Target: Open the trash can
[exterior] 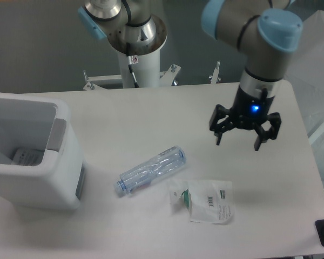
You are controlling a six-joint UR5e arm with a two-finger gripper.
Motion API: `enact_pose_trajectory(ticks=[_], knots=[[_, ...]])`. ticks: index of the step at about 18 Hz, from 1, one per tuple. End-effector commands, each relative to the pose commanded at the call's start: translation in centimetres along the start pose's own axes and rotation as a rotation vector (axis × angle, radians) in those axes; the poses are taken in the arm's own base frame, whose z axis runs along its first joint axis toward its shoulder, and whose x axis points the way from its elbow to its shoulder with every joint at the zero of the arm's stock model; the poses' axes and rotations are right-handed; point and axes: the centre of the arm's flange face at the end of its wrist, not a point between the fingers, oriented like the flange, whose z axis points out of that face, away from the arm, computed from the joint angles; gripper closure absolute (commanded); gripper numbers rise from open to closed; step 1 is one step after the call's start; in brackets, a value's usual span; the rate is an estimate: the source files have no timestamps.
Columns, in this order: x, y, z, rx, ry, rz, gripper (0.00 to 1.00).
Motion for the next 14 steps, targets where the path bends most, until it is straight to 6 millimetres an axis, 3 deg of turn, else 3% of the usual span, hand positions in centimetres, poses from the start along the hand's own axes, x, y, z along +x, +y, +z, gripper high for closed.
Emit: enact_pose_trajectory(ticks=[8,14], knots=[[-1.8,1.6,1.2,-0.117,-0.036,0.026,0.00],[-1.4,1.9,2.4,-0.148,-0.021,0.044,0.00]])
